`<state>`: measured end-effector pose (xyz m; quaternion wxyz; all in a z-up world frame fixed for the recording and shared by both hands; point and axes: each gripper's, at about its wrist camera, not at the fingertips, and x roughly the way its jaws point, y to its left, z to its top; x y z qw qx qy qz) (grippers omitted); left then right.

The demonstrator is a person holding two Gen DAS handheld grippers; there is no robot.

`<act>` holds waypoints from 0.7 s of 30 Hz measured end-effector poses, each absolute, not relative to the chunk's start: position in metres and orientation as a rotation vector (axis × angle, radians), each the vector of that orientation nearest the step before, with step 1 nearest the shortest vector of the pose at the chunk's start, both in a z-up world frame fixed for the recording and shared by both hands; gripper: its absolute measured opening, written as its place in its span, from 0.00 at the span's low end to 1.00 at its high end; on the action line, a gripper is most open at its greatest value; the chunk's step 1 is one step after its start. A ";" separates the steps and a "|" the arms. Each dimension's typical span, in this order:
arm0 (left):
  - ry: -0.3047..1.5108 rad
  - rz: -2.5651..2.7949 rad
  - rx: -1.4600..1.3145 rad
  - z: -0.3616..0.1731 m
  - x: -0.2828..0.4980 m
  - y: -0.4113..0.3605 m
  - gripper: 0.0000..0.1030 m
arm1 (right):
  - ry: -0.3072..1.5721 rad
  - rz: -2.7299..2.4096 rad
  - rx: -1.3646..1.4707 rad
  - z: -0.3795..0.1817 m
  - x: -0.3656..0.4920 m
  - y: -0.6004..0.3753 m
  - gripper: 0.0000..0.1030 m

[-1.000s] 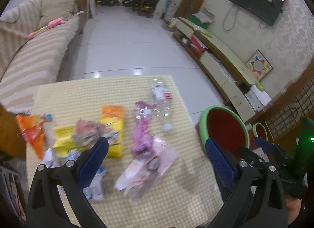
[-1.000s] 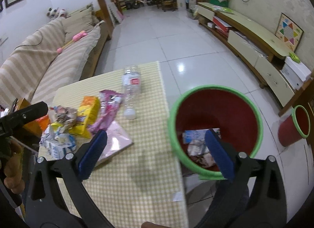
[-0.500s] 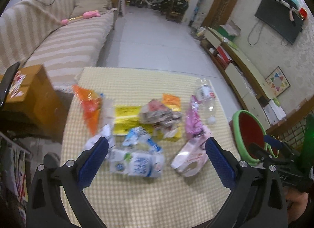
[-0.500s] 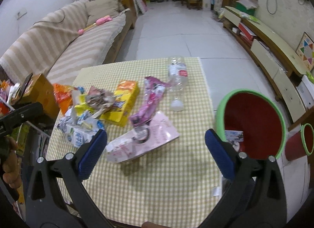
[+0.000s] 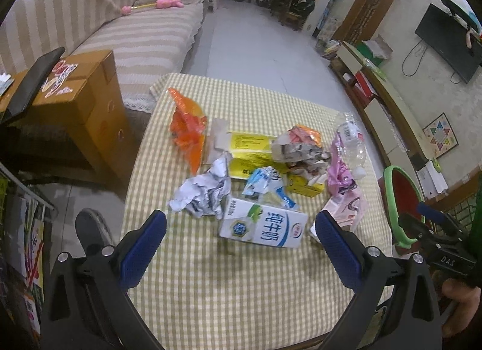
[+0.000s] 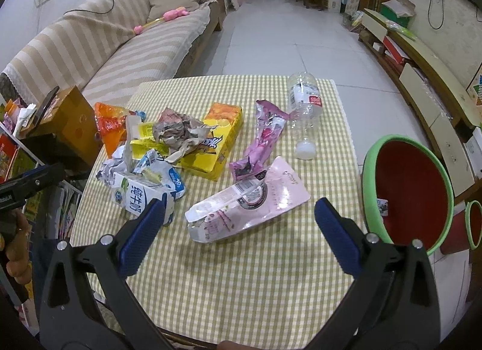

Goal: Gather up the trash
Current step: 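Move both tools back over the table toward the remaining trash, then grasp crumpled white paper with the left tool while the right tool grasps the pink wrapper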

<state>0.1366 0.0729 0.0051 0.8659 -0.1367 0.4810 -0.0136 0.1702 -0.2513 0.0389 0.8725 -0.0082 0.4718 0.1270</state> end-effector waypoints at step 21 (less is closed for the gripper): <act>1.157 0.012 -0.270 -0.064 0.193 0.099 0.91 | 1.071 0.238 -0.020 -0.005 0.246 -0.248 0.95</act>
